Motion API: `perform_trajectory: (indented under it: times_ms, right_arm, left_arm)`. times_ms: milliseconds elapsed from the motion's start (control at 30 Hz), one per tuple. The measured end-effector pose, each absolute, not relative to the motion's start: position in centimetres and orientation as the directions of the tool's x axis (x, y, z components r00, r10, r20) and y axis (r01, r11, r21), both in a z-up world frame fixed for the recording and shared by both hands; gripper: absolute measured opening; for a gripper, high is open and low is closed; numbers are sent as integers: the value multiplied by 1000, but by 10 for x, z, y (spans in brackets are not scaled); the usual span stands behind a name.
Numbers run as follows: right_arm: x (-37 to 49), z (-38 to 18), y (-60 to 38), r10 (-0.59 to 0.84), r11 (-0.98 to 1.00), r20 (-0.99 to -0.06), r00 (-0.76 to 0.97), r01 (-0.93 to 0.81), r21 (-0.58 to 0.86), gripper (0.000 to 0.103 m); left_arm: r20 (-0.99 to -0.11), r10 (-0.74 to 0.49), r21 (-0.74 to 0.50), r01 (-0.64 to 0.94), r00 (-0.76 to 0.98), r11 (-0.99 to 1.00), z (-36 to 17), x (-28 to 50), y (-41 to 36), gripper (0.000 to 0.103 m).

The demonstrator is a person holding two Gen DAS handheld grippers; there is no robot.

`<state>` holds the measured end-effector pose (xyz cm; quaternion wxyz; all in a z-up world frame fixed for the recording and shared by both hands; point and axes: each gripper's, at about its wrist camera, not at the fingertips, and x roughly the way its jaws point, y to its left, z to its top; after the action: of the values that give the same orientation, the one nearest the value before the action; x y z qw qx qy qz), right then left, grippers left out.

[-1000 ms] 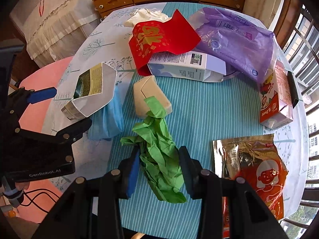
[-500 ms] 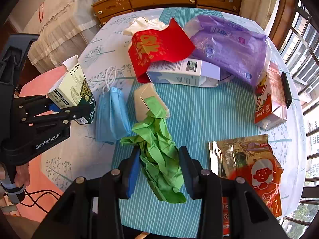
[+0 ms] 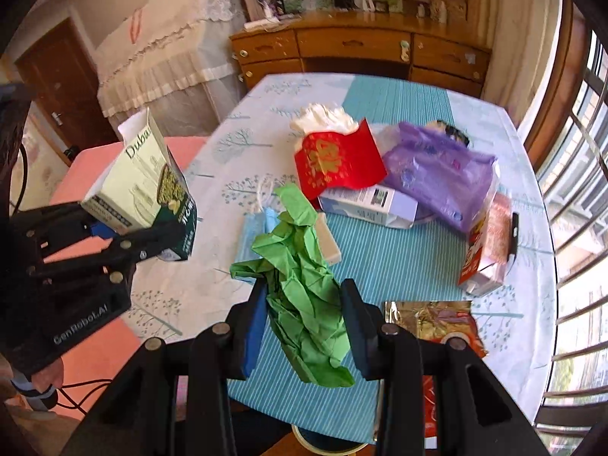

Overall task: Collect trash
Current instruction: 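Carry glove and carton over the floor bin and open both tools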

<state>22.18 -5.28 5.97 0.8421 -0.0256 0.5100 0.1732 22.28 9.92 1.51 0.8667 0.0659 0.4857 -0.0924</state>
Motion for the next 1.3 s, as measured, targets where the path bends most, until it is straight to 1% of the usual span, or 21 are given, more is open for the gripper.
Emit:
perform_trajectory:
  times_ms: [100,200,400,500,567,733,867,1000,1167,1300]
  right_arm:
    - [203,80,-63,302,916,-847,438,-379,130,38]
    - [181,95,-75,328,889,-832,447,-444,111,38]
    - [125,102,-107,370,837,-822,432,-539,94,38]
    - [96,92,-122,386,820,-834,393,-561,115,38]
    - [81,81,-130,382,820,-853,355,-556,136,38]
    - [51,53,-149,401,823,-876,269,-525,216,38]
    - [29,21,-156,399,849,-891,217,-455,269,38]
    - [10,-33,-160,369,882,-916,158,-370,292,38]
    - [2,-117,-166,336,921,-937,90,-241,307,39]
    - [4,-186,-174,329,940,-940,83,-124,318,39]
  left_arm:
    - [-831,-73,22,163,551,986,34,192,93,23]
    - [-807,-59,-10,86,587,996,49,157,84,23]
    - [-791,-21,-49,-29,612,998,54,85,53,23]
    - [-801,-16,-63,-57,598,996,45,51,35,23]
    - [-828,-20,-64,-60,561,996,34,31,23,23]
    - [-880,-4,-12,-14,474,1000,5,1,-3,23]
    - [-920,-23,-15,23,392,1000,-28,-13,-15,23]
    - [-942,-48,-32,56,332,998,-71,-18,-24,23]
    - [-963,-82,-68,60,256,996,-151,-12,-29,23]
    - [-974,-115,-107,51,196,993,-223,-3,-32,23]
